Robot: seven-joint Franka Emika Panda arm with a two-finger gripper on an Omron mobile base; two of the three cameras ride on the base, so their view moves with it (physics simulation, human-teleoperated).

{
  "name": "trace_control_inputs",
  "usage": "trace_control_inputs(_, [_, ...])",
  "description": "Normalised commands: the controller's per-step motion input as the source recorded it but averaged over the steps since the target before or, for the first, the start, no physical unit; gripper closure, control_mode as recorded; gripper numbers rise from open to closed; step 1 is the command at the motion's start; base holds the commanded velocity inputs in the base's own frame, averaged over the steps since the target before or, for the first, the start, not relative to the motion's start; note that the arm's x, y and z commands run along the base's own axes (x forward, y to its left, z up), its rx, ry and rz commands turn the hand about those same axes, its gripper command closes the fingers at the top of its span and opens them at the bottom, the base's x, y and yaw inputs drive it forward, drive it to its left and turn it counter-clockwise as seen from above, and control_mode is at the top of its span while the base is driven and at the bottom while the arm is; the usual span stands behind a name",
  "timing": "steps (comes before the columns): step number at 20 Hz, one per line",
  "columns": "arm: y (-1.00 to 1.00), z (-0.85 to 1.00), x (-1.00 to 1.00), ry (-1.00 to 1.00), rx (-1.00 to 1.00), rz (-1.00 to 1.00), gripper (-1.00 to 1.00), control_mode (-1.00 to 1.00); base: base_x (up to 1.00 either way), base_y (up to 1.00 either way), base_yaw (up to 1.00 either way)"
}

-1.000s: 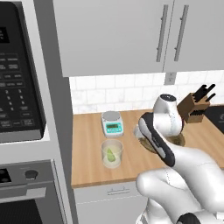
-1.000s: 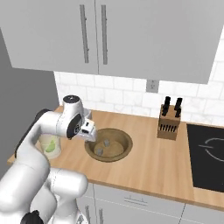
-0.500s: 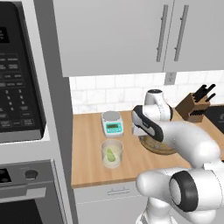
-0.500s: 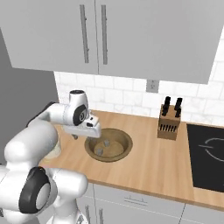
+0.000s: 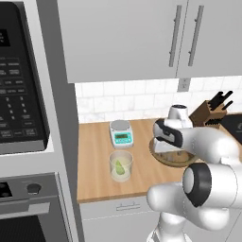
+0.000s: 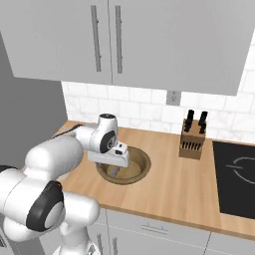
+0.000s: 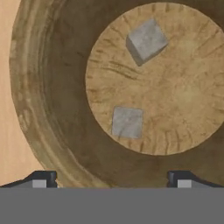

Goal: Grab a lemon wedge from the fridge and one ice cube from the ice bowl, and put them in the glass of lemonade.

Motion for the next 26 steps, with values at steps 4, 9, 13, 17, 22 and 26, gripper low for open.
trace_control_inputs(4, [0.0,-0.47,0.13,0.12,0.0,0.13,-1.0,-1.0,0.0,0.0,0.0])
trace_control_inputs(9, [-0.19,-0.07,0.09,0.0,0.0,0.07,-1.0,-1.0,0.0,0.0,0.0])
trace_control_inputs(13, [-0.47,0.0,0.0,-0.06,0.03,0.0,-1.0,-1.0,0.0,0.0,0.0])
trace_control_inputs(17, [-0.21,-0.02,0.13,0.0,0.0,0.0,-1.0,-1.0,0.0,0.0,0.0])
trace_control_inputs(22, [0.0,-0.05,0.37,0.0,0.0,0.0,-1.0,-1.0,0.0,0.0,0.0])
trace_control_inputs(26, [-0.04,-0.27,0.03,0.0,0.0,0.0,-1.0,-1.0,0.0,0.0,0.0])
